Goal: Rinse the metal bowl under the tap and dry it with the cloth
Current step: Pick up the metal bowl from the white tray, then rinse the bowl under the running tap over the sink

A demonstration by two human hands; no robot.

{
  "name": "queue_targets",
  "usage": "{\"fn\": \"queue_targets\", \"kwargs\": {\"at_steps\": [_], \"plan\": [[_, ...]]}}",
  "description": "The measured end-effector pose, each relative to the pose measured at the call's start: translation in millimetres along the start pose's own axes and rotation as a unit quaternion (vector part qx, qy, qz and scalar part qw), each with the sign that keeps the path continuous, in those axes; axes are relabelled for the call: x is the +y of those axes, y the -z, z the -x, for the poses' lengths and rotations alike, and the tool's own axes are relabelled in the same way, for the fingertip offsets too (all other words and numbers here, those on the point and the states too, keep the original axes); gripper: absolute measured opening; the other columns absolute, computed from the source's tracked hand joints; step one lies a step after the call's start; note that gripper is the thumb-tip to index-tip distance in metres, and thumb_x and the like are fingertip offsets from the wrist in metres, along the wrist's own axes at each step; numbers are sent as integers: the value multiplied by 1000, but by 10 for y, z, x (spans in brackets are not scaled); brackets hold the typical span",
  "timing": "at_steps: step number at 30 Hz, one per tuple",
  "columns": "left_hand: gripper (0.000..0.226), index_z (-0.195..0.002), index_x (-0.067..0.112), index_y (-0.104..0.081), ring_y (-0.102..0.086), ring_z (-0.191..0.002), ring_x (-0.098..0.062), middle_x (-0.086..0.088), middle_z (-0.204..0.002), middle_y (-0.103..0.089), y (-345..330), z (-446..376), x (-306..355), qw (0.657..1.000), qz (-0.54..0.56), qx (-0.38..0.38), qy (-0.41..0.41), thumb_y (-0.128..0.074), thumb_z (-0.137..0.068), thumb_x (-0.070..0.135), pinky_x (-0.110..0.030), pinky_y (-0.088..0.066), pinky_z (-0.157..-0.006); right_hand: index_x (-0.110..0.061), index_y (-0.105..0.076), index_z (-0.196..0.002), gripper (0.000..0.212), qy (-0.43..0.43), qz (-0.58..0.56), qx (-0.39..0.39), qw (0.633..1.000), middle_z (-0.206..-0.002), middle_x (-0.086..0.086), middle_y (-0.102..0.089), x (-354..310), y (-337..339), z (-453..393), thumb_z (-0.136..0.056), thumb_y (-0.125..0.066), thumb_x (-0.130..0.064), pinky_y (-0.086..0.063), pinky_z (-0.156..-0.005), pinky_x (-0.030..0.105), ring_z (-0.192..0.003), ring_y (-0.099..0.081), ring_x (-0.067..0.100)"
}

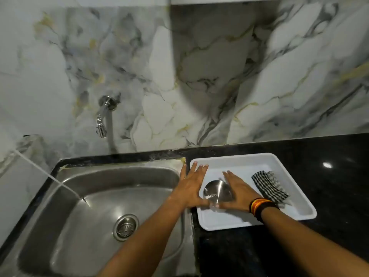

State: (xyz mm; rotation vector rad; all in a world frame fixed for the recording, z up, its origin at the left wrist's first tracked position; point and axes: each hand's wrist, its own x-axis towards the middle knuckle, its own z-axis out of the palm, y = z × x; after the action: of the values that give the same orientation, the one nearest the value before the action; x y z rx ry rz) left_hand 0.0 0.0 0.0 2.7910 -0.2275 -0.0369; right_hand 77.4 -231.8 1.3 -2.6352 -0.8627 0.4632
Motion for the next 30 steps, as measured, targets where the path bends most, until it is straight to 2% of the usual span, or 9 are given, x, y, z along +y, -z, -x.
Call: {"fn": "queue_targets", "kwargs": {"at_steps": [3,6,10,13,15,17,21,27,30], "plan": [[146,-173,18,9,17,-167,-27,-9,-182,-6,-233,-82,126,997,6,-69,22,-87,-75,66,-55,22,-130,-26,1,-166,159,-10,-21,-32,999,-176,5,-8,198,-163,10,-44,-74,-96,-20,-129,39,-161,-13,23],[150,-172,21,12,16,-167,-29,-8,-182,-10,-414,-169,195,994,9,-97,47,-91,-71,64,-59,22,-129,-29,-1,-166,158,-10,-46,-53,998,-175,1,-13,322,-276,-22,-44,-83,-86,-24,-128,40,-160,-19,22],[150,-171,25,17,8,-169,-29,-11,-179,-22,-453,-271,242,991,26,-94,96,-92,-73,57,-58,21,-130,-30,-14,-163,143,16,-65,-43,997,-165,-2,-36,317,-294,-136,-49,-89,-73,-36,-123,45,-148,-42,24],[157,-170,25,19,-2,-169,-28,-14,-178,-22,-354,-283,241,991,51,-77,99,-96,-69,55,-54,19,-132,-27,-12,-165,142,23,-68,-32,997,-168,1,-32,300,-288,-180,-53,-85,-75,-27,-127,50,-151,-36,25],[161,-170,24,21,-8,-168,-29,-14,-175,-26,-220,-264,194,993,65,-49,84,-99,-66,53,-53,17,-132,-31,-11,-163,142,22,-100,-11,995,-165,2,-33,264,-217,-176,-51,-88,-73,-39,-120,46,-147,-41,25],[162,-171,22,19,-12,-166,-31,-13,-169,-35,-2,-257,113,994,81,-19,66,-99,-64,53,-50,16,-133,-36,-11,-162,140,34,-133,18,990,-162,1,-34,136,-73,-185,-51,-90,-71,-46,-114,41,-142,-45,23],[161,-172,21,17,-26,-161,-28,-13,-166,-41,623,-146,-170,995,92,25,42,-100,-64,47,-38,9,-131,-33,-15,-163,140,78,-173,67,979,-157,-2,-31,-354,226,-352,-53,-93,-69,-42,-115,36,-142,-40,18],[161,-172,28,15,-34,-157,-32,-13,-159,-50,1432,345,-779,996,64,32,56,-102,-62,46,-46,-4,-136,-39,-5,-164,142,154,-149,75,974,-169,-5,-21,-1343,316,-734,-54,-89,-73,-35,-120,47,-152,-23,23],[158,-173,25,9,-29,-160,-32,-12,-161,-52,1706,674,-1138,996,48,61,52,-101,-63,51,-47,-2,-134,-36,-11,-164,142,159,-157,79,972,-167,-4,-29,-1811,212,-902,-52,-88,-77,-36,-120,46,-153,-27,24]]}}
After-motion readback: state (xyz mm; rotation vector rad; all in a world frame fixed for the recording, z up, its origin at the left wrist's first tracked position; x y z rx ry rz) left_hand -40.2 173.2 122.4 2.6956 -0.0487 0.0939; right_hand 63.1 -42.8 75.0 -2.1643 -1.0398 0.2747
